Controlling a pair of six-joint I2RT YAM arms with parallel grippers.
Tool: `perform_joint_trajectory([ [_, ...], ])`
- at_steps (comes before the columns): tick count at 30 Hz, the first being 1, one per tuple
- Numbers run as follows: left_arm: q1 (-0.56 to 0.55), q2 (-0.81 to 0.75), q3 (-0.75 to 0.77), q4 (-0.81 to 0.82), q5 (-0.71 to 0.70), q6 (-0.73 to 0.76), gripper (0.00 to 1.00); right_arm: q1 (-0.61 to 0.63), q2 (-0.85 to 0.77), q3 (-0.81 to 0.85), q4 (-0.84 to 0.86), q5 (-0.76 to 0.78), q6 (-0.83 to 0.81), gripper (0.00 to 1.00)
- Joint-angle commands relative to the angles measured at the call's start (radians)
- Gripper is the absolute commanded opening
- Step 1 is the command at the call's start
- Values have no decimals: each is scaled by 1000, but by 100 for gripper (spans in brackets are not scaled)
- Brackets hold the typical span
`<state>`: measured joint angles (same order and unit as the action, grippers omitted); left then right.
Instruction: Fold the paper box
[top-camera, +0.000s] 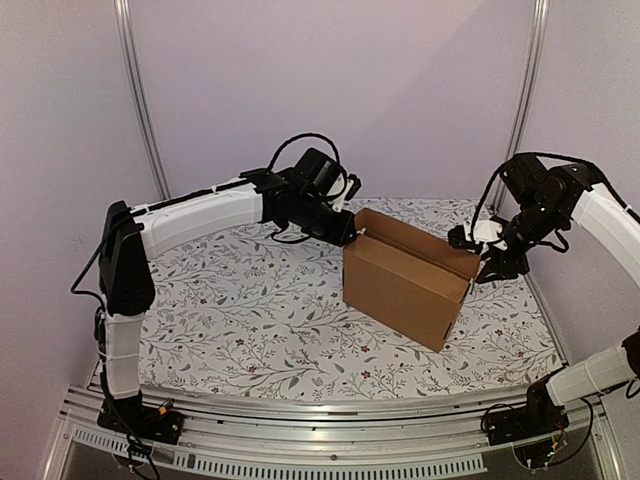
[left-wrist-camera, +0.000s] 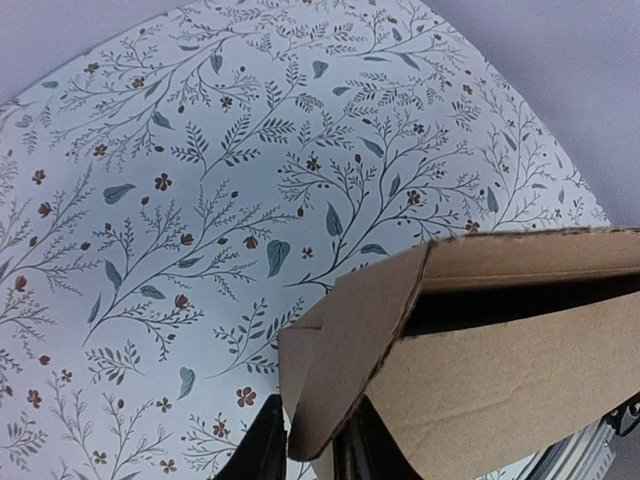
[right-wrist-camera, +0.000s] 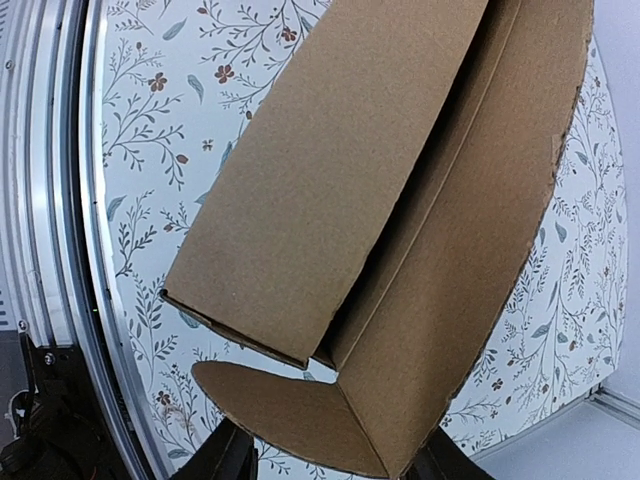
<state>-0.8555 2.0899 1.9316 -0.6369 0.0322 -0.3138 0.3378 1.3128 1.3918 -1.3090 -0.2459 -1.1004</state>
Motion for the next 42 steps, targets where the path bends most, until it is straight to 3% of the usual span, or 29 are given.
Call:
perform_joint_trajectory([
  [1, -14, 3, -10, -98, -18, 24, 25, 16, -25, -27, -48, -38, -24, 48],
  [9, -19, -125, -91, 27, -88, 49, 33, 18, -17, -32, -50, -41, -17, 48],
  [16, -35, -330, -459, 345, -105, -27, 39, 20, -6, -32, -51, -50, -12, 48],
  [22, -41, -342, -637, 534, -41, -164, 38, 21, -2, -27, -66, -63, -20, 48],
  [36, -86, -212, -622, 696, -68, -259, 30, 56, -7, -56, -132, -125, -56, 49],
  [42, -105, -221, -671, 761, -84, -285, 29, 56, -18, -54, -158, -71, -61, 52],
])
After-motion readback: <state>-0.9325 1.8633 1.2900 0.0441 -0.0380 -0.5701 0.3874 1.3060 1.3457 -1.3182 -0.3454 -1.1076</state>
